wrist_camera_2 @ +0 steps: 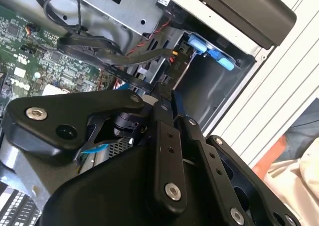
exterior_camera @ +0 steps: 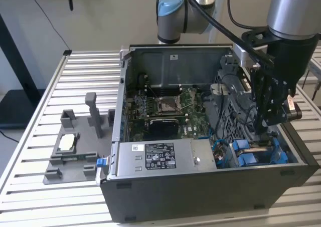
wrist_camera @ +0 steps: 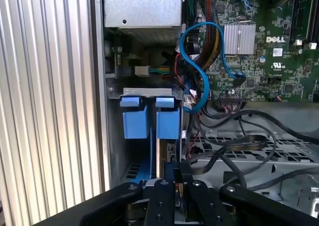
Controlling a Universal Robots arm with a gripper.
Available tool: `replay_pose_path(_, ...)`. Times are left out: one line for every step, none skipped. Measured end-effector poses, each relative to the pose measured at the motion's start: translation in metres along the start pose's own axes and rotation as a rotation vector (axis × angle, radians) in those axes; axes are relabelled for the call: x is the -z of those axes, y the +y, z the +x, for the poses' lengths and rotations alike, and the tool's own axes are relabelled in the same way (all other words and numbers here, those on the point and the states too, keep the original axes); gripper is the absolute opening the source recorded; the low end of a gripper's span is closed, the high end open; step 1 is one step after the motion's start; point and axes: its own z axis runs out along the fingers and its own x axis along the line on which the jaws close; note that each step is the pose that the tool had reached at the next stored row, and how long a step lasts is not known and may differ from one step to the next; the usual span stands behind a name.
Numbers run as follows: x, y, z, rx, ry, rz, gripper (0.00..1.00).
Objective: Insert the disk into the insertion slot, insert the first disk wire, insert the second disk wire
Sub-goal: 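Insert the second disk wire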
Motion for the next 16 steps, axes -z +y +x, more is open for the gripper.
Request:
replay_pose_path(-0.0009,0.0004,0.0002,0.000,0.0000,0.0016,0.16)
replay_pose_path(-0.0018,0.0006,0.0004,0.000,0.0000,0.0030,0.16)
replay_pose_path(-0.0025,0.0008,0.0008,0.000,0.0001,0.0048,0.16)
replay_pose_path(-0.0033,0.0009,0.0012,-0.001,0.0002,0.0064,0.16)
replay_pose_path(-0.0043,0.0011,0.0019,-0.001,-0.0006,0.0079,0.16)
replay_pose_path(-0.0054,0.0012,0.0024,-0.002,-0.0025,0.0087,0.16)
replay_pose_path(-0.0064,0.0013,0.0026,-0.004,-0.0040,0.0092,0.16)
replay_pose_path(-0.0074,0.0015,0.0027,-0.005,-0.0056,0.0100,0.16)
replay_pose_path(-0.0083,0.0016,0.0028,-0.006,-0.0068,0.0107,0.16)
replay_pose_path(-0.0092,0.0017,0.0028,-0.007,-0.0088,0.0120,0.16)
replay_pose_path(-0.0099,0.0019,0.0028,-0.008,-0.0107,0.0137,0.16)
replay_pose_path(-0.0106,0.0020,0.0028,-0.009,-0.0131,0.0157,0.16)
replay_pose_path(-0.0112,0.0020,0.0027,-0.010,-0.0155,0.0177,0.16)
replay_pose_path(-0.0118,0.0021,0.0027,-0.010,-0.0184,0.0199,0.16)
replay_pose_path(-0.0124,0.0022,0.0027,-0.011,-0.0222,0.0224,0.16)
replay_pose_path(-0.0130,0.0022,0.0026,-0.012,-0.0254,0.0243,0.16)
